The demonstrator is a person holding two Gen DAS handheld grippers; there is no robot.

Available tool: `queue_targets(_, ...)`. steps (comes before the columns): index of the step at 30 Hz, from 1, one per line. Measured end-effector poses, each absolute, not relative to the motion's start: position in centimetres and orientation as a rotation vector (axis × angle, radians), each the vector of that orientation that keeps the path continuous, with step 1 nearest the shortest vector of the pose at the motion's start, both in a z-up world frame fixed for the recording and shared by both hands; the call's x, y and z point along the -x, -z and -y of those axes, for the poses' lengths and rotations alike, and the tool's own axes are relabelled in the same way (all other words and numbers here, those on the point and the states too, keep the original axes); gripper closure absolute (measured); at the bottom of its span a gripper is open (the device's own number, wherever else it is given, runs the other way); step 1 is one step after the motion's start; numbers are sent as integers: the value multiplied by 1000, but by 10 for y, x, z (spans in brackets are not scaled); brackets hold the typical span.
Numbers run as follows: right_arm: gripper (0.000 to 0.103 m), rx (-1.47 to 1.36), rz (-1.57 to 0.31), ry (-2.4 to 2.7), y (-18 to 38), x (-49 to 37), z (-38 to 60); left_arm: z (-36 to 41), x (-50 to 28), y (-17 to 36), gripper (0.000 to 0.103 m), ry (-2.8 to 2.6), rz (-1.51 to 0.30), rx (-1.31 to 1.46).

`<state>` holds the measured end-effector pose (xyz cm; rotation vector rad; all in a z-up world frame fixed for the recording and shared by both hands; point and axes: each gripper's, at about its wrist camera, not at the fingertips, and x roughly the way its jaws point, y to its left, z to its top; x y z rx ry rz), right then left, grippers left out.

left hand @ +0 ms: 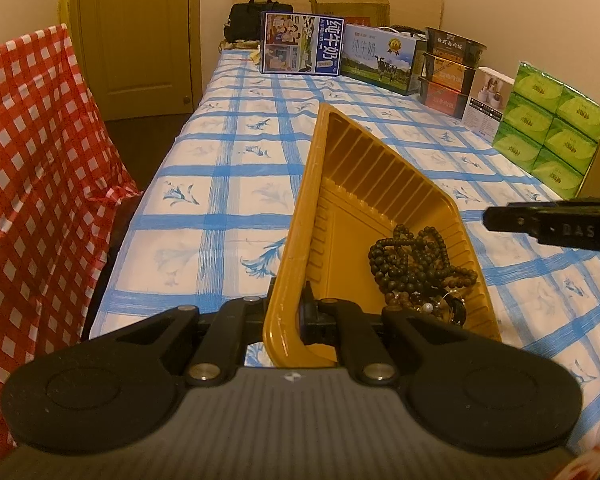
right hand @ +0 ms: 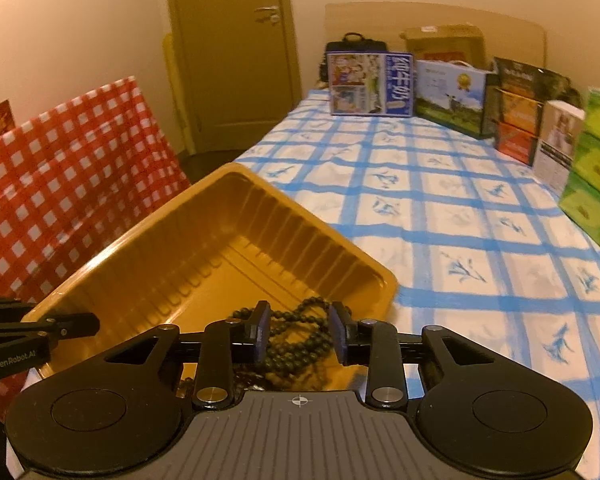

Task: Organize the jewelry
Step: 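Lower the orange tray flat onto the sheet and open the left tool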

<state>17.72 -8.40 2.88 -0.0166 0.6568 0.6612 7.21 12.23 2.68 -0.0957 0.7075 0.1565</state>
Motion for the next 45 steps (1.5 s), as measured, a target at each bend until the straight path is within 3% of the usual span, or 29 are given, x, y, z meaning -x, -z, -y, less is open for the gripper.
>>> queue_targets(19, 65, -36, -698, -584, -17, -165, 106, -191, -68, -3, 92, -94, -799, 470)
queue_targets(23, 65, -38, -701, -575, -15, -162, 108, -203, -65, 5, 83, -116, -797, 537)
queue_targets(34, 65, -51, -741, -555, -5, -154, 112, -224, -60, 9, 81, -100, -772, 621)
queue_targets(36, 61, -63, -755, -543, -3, -153, 114, -223, -59, 6, 77, -100, -764, 615)
queue_targets(38, 44, -87, -769, -522, -1, -151, 118, -222, -59, 2, 76, -101, -755, 603)
queue_targets(40, 36, -119, -778, -499, -1, -149, 125, -220, -58, -3, 74, -102, -743, 583)
queue_targets(45, 30, -176, -822, -430, 0, -142, 144, -208, -55, -18, 53, -115, -727, 484)
